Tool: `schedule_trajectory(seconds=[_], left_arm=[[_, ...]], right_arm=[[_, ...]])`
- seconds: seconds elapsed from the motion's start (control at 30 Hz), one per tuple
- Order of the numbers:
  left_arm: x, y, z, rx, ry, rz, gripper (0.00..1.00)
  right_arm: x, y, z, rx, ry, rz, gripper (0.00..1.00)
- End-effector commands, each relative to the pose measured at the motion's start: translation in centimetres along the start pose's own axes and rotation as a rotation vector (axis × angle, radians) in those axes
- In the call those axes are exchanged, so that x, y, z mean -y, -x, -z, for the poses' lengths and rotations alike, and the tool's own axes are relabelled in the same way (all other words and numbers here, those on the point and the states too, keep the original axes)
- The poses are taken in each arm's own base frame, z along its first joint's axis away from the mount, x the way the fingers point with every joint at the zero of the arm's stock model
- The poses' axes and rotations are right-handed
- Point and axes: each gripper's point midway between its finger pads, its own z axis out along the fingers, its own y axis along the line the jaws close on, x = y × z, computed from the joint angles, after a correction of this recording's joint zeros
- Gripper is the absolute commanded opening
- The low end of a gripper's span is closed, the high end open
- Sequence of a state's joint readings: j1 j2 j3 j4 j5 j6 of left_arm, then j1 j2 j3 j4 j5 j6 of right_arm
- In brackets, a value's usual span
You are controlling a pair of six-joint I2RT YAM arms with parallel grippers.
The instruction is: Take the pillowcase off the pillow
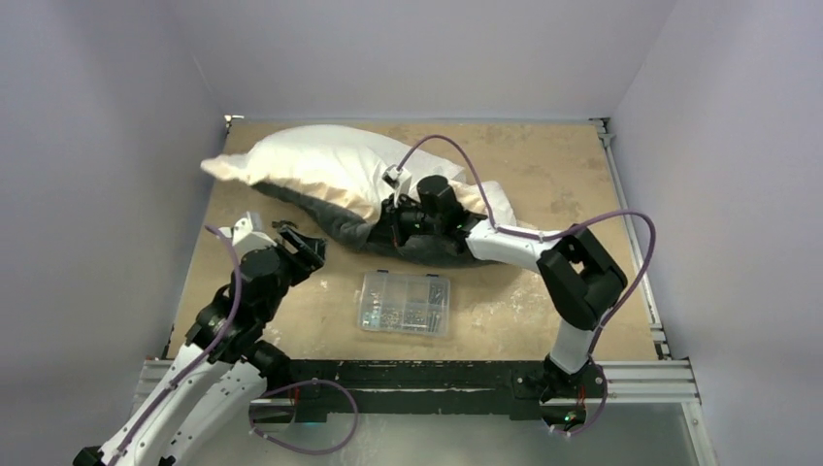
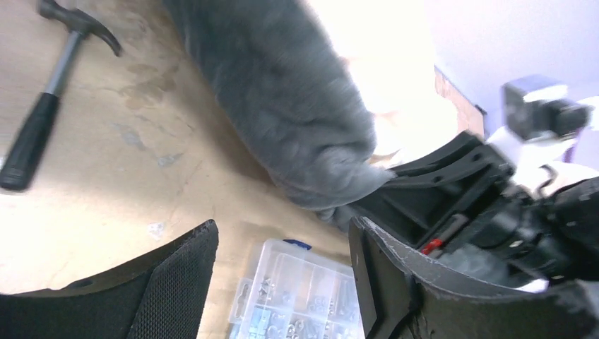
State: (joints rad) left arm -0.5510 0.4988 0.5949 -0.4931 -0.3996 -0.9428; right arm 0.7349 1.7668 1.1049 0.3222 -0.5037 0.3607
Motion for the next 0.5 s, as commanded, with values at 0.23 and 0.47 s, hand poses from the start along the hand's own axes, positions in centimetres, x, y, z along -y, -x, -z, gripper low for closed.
schedule_trajectory(seconds=[0.23, 0.47], left_arm=[[-1.0, 4.6, 3.4, 0.119, 0.078, -0.024, 0.70], [-0.4, 5.7, 3.8, 0.142, 0.080, -0.015, 0.71]], right_arm=[[9.1, 0.2, -4.0, 0.035, -0.382, -0.169, 0.21], [4.0, 9.5, -1.3, 0.187, -0.309, -0.088, 0.52]])
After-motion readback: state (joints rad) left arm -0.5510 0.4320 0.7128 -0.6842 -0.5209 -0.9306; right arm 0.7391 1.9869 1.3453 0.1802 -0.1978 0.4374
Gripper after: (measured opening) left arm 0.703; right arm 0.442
